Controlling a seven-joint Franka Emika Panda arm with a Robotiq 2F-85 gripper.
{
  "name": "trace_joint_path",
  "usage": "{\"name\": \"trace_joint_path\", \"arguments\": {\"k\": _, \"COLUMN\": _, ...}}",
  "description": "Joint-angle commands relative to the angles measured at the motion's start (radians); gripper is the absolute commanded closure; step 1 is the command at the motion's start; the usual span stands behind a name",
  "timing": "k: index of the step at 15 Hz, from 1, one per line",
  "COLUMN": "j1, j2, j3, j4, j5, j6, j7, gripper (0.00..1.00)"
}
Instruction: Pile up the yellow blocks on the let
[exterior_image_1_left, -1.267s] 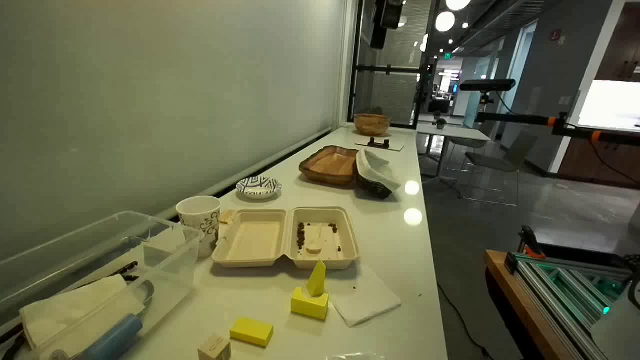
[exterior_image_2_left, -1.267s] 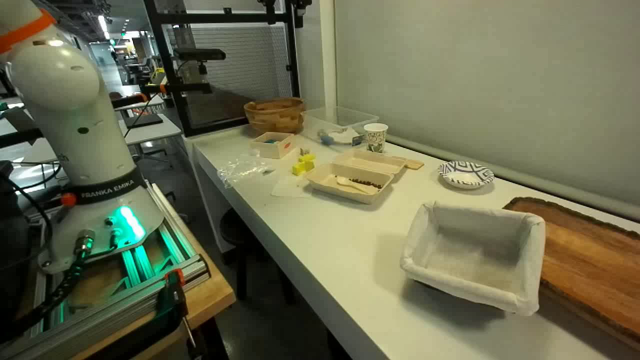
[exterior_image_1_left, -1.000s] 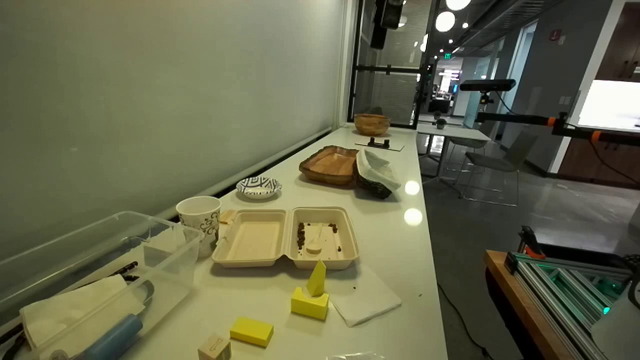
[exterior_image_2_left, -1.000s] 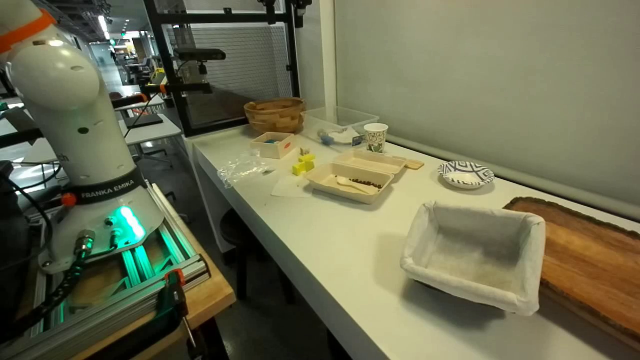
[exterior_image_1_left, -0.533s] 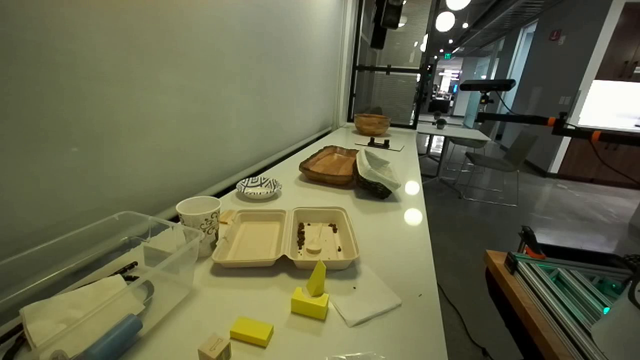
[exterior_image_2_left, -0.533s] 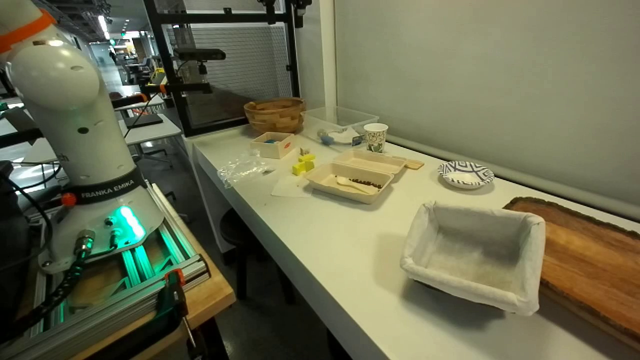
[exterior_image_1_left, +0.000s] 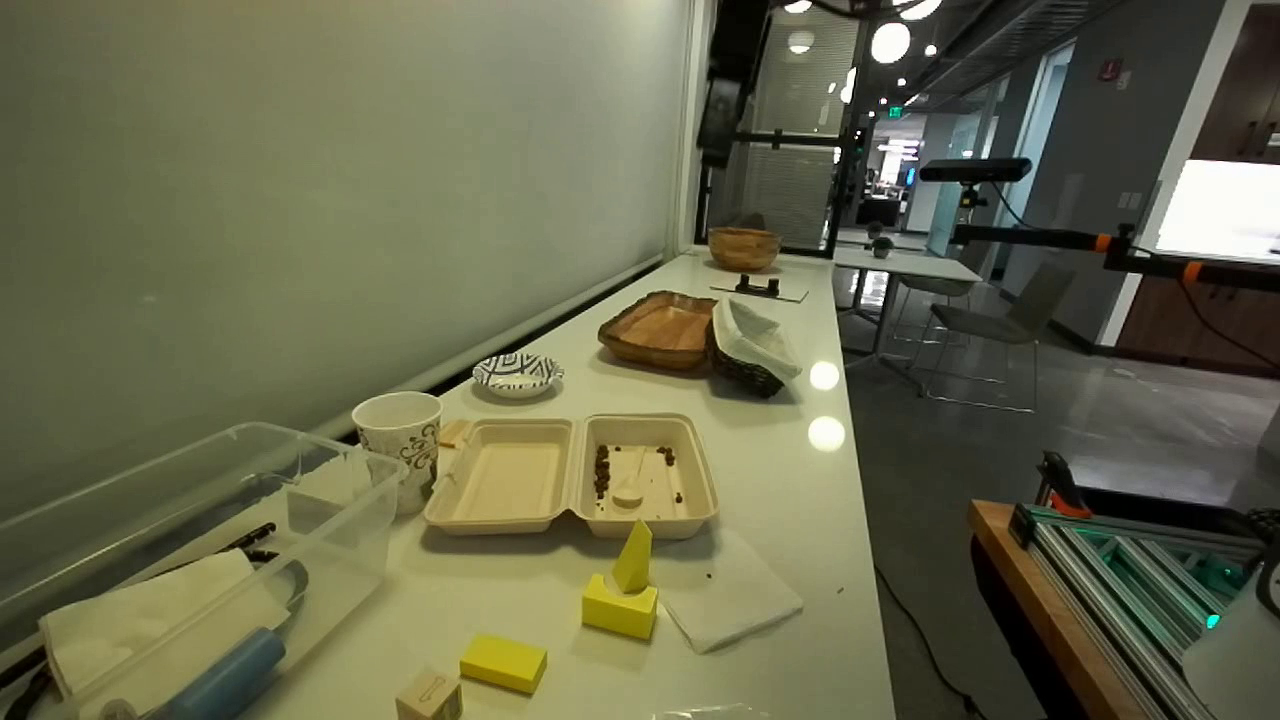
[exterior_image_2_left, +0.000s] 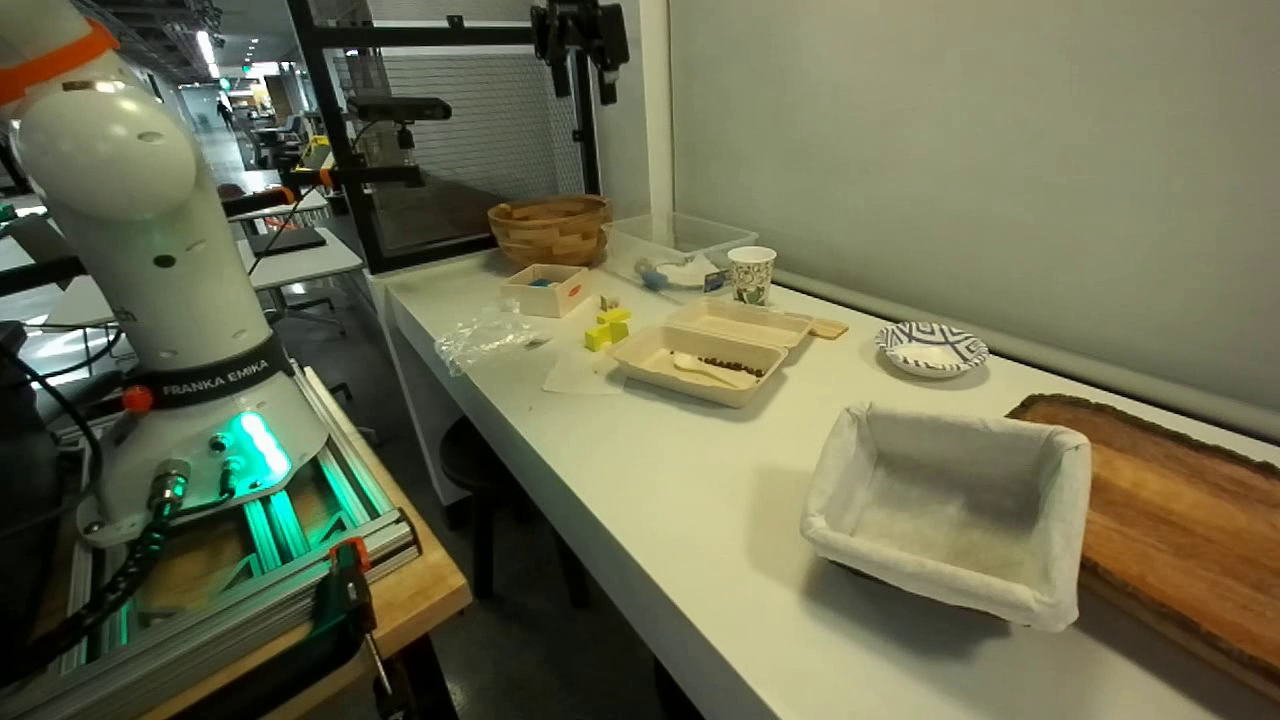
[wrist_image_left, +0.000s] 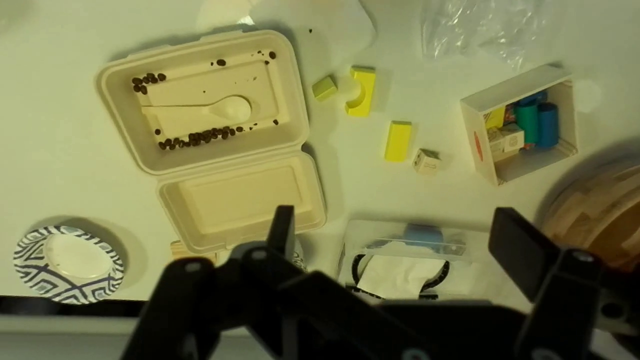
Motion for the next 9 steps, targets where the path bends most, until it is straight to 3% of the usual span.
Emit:
{"name": "trace_joint_path", "arguments": {"k": 1, "j1": -0.011, "j2": 0.057, "j3": 0.044, "j4": -0.156, "j5": 0.014, "j6": 0.275, "j7": 0.083, "gripper": 0.0}}
{"name": "trace_joint_path", "arguments": {"k": 6, "j1": 0.031, "j2": 0.216, "j3": 0.064, "j4": -0.308, "j5": 0.063, "j6": 0.6, "j7": 0.054, "gripper": 0.0}}
{"name": "trace_joint_path", "arguments": {"k": 8, "j1": 0.053, "j2": 0.279, "j3": 0.076, "j4": -0.34, "j5": 0.101, "j6": 0.645, "j7": 0.043, "gripper": 0.0}}
{"name": "trace_joint_path", "arguments": {"k": 9, "j1": 0.023, "j2": 0.229, "j3": 0.078, "j4": -0.315, "j5": 0.052, "j6": 0.598, "j7": 0.063, "gripper": 0.0}}
